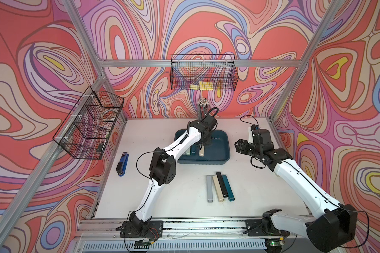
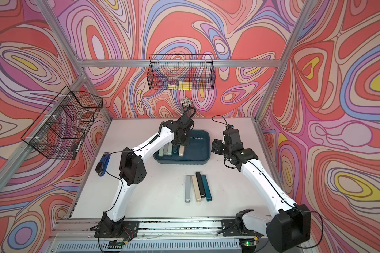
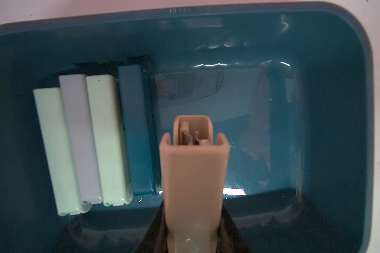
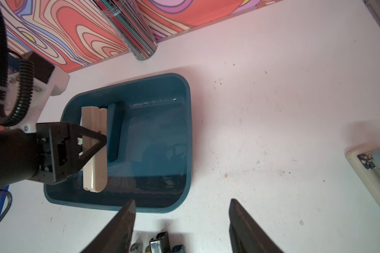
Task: Put the pruning pliers into the storage box
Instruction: Place the pruning pliers in the storage box.
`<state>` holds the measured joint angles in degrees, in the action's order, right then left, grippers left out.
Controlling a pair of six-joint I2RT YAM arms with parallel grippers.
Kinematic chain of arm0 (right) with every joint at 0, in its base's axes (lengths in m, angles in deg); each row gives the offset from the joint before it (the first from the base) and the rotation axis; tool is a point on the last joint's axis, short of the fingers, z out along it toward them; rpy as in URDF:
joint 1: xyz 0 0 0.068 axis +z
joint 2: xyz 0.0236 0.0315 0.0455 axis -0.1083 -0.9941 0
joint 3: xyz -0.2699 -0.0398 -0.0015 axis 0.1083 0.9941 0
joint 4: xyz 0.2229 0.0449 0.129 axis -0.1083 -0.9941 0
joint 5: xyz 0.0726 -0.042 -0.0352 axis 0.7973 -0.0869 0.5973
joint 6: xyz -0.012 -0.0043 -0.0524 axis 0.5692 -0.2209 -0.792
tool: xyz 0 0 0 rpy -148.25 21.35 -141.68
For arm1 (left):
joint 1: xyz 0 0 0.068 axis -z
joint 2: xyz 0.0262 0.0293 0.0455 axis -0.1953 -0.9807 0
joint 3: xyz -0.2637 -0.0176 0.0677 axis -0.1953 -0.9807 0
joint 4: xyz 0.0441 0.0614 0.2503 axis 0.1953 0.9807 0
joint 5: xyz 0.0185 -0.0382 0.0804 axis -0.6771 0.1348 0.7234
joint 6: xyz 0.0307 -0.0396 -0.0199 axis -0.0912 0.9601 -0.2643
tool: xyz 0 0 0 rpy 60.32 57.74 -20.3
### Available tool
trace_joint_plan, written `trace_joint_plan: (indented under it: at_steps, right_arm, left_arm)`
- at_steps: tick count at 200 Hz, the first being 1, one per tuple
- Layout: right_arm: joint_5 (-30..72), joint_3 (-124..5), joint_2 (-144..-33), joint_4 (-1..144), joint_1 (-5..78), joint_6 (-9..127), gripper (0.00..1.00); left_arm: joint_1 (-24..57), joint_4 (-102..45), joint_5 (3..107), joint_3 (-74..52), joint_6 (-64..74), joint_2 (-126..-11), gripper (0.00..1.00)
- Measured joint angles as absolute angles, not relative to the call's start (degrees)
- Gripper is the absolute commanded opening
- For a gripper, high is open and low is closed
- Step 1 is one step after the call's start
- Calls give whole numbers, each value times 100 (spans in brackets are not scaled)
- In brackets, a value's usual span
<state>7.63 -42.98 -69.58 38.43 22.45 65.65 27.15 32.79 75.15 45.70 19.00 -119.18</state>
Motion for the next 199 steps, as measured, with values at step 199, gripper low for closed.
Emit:
trace_joint_plan:
  at_steps: [199]
  right_arm:
    - [1001, -4254, -7176, 3756, 2245, 6713, 69]
  left_arm:
    - [2409, 2597, 8107, 4913, 1944, -12900, 26]
